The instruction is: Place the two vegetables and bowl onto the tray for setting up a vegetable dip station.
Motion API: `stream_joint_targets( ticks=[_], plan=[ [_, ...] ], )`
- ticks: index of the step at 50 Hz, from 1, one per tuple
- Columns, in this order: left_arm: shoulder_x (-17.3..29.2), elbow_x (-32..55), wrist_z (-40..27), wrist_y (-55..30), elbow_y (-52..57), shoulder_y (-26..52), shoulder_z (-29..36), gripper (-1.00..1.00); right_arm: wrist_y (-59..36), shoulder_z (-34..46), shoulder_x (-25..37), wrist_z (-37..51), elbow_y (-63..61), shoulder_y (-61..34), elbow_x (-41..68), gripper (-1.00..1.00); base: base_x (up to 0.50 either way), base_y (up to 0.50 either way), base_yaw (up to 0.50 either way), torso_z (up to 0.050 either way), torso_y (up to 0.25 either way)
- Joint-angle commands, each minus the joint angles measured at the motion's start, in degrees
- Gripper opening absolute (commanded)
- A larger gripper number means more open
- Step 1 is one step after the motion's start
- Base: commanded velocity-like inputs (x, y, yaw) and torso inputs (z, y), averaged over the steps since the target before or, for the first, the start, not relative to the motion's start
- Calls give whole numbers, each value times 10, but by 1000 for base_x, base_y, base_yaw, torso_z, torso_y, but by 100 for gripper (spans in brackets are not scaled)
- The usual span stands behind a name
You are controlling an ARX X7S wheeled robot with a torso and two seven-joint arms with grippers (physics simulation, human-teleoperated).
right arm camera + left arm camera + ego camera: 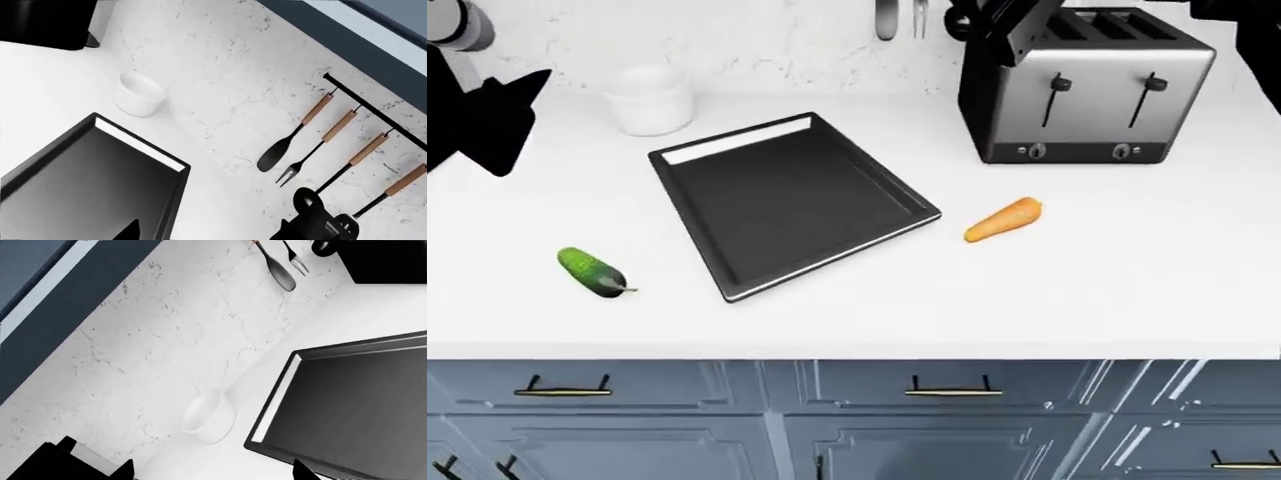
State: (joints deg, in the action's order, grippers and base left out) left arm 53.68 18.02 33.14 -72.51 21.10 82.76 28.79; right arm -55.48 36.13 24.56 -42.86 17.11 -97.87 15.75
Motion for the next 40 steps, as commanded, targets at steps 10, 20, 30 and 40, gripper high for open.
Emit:
stream_joint_targets(
  ticks=[10,20,30,40],
  plan=[
    [-6,-2,0,13,-6,-3,16,100,-22,-2,7,13,-24,14,4,100,448,248,0,0,0],
    [-24,19,-16,46,24,-72,0,100,-182,65,169,-78,-369,22,69,100,0,0,0,0,2],
    [-51,20,-38,122,-11,-128,-21,100,-132,316,235,-272,-383,-123,-18,100,0,0,0,0,0],
    [-33,29,-42,98,22,-127,-36,100,269,505,200,-405,-126,-209,-188,100,0,0,0,0,0]
  ],
)
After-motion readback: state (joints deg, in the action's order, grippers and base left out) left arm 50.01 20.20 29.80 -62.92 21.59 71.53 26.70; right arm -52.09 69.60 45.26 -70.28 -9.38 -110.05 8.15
